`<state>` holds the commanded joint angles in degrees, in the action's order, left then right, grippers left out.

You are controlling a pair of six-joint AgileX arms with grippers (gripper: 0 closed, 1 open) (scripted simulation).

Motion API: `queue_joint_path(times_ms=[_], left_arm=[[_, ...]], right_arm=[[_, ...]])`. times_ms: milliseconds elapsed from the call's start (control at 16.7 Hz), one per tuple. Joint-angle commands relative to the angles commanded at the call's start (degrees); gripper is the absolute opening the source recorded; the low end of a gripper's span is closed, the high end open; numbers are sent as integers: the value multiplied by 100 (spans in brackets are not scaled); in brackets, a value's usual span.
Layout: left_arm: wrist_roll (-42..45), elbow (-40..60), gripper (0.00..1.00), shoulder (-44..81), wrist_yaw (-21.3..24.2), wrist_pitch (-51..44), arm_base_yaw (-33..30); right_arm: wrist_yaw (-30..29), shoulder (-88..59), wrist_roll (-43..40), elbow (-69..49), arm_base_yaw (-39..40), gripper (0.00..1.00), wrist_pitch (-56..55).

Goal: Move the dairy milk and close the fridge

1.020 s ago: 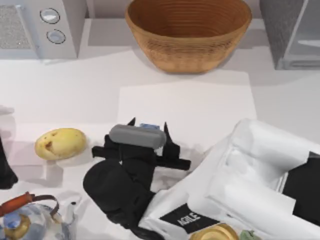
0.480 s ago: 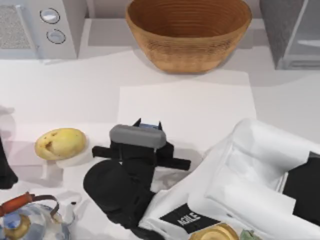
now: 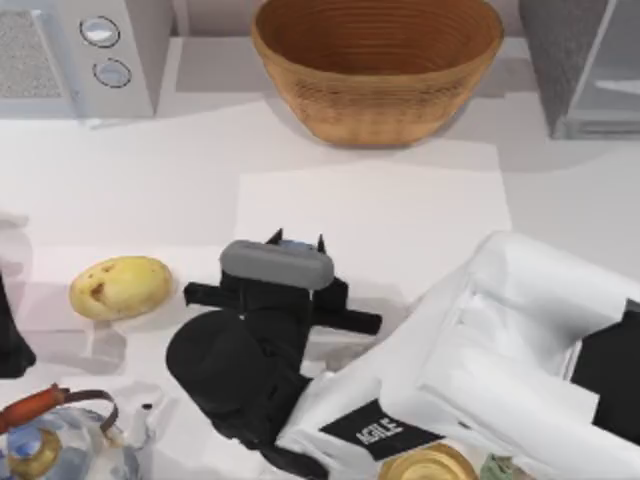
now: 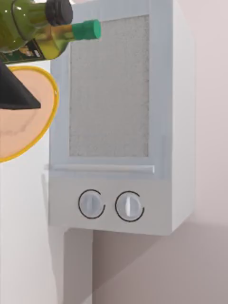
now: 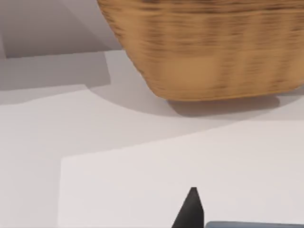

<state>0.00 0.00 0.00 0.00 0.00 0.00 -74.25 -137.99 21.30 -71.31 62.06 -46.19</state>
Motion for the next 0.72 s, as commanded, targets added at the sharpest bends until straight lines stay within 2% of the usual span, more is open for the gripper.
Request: queue_joint_path(times_ms=[360, 720], left_arm=[[0, 0, 100, 0, 0, 0, 0], [0, 0, 100, 0, 0, 0, 0]], right_arm=[[-145, 423, -50, -167, -517, 0, -37], [16, 479, -44, 32, -70, 0, 426]])
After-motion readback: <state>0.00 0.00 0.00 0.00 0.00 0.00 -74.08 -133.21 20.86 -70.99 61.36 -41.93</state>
